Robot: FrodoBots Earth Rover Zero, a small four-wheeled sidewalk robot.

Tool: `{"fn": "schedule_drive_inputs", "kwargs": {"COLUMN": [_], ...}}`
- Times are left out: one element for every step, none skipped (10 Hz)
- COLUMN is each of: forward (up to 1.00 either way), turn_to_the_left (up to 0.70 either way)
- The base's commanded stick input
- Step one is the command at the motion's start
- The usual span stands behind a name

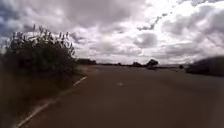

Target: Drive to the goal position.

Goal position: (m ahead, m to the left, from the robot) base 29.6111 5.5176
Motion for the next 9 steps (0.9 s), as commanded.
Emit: {"fn": "schedule_drive_inputs", "kwargs": {"forward": [0.83,0.83,0.85,0.85,0.85,0.83,0.82,0.82,0.82], "turn_to_the_left": [-0.12,-0.23,-0.32,-0.32,-0.28,-0.14,0.00,0.00,0.00]}}
